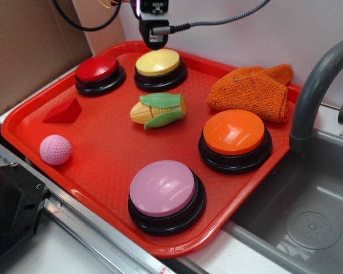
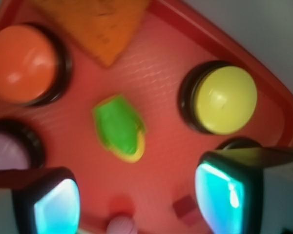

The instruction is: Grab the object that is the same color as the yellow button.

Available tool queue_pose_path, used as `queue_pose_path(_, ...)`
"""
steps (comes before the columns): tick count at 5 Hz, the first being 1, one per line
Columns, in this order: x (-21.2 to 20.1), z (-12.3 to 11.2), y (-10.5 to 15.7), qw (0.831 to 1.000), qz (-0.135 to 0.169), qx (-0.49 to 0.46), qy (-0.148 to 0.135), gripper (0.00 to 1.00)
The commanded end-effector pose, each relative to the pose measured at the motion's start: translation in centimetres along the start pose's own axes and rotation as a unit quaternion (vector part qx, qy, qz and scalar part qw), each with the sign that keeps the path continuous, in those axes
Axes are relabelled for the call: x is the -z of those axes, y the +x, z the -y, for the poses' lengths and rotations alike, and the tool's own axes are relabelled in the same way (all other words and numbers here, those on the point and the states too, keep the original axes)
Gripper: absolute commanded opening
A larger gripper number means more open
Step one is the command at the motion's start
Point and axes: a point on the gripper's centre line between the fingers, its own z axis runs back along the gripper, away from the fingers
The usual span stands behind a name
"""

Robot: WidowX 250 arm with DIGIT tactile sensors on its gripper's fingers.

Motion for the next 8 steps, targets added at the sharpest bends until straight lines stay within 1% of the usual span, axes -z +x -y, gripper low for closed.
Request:
queue_pose_path(1, 3.5, 0.5, 0.4, 1.000, -0.009, -0.001, -0.022, 1.00)
queue_pose_path(2, 3.8, 1.8, -0.1, 1.000, -0.006, 0.017, -0.020, 1.00)
queue_pose_path(4, 5.6, 2.7, -0.1, 0.999, -0.019, 0.028, -0.016, 1.00)
queue_pose_path(5, 7.0, 2.7, 0.3, 1.000, -0.021, 0.022, -0.007, 1.00)
queue_pose_path(6, 8.5, 2.9, 0.3, 0.999, -0.030, 0.032, -0.005, 1.00)
queue_pose_path(8, 10.0, 2.6, -0.2, 0.999, -0.043, 0.016, -0.011, 1.00)
